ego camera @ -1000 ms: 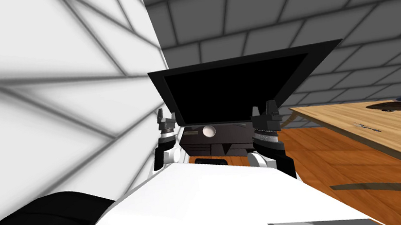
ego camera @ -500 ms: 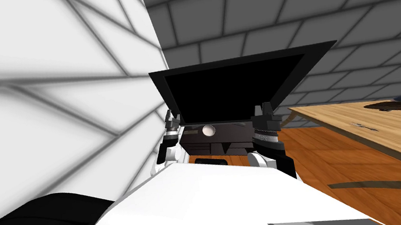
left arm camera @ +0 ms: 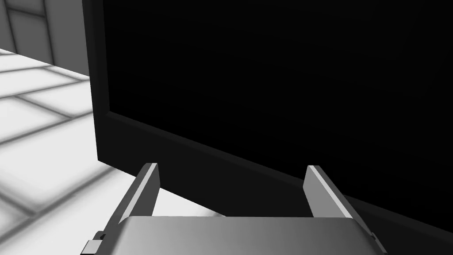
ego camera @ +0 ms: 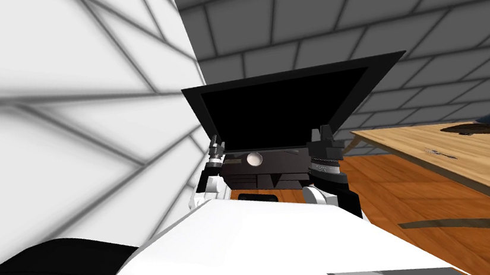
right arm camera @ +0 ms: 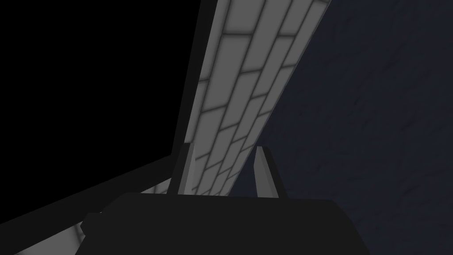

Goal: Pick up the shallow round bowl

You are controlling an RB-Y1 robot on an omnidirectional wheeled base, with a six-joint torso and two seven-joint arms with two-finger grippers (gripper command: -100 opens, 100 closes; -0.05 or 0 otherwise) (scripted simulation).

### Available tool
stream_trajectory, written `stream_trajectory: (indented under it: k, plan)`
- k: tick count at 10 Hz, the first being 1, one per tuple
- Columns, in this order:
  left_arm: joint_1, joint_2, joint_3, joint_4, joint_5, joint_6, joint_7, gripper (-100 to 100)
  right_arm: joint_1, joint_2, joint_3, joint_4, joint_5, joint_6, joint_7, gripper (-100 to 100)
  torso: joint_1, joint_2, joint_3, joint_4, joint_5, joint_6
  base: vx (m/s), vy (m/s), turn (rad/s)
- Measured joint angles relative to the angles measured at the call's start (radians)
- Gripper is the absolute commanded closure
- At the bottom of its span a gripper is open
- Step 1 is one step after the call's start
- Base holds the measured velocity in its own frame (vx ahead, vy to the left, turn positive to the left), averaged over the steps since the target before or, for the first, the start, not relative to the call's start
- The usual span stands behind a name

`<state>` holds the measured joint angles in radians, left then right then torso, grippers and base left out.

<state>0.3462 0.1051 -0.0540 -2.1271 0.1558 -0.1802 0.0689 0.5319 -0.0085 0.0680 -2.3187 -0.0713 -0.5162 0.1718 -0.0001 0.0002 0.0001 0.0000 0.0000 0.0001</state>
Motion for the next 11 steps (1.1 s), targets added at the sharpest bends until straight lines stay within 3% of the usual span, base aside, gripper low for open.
stream_trajectory:
  k: [11]
  plan:
    - [-0.177,0.034,-0.047,0.218,0.04,0.291,-0.006,-100,0.0,0.0,0.0,0.0,0.0,0.0,0.0,0,0.0,0.001,0.0,0.0,0.0,0.0,-0.02,0.0,-0.03]
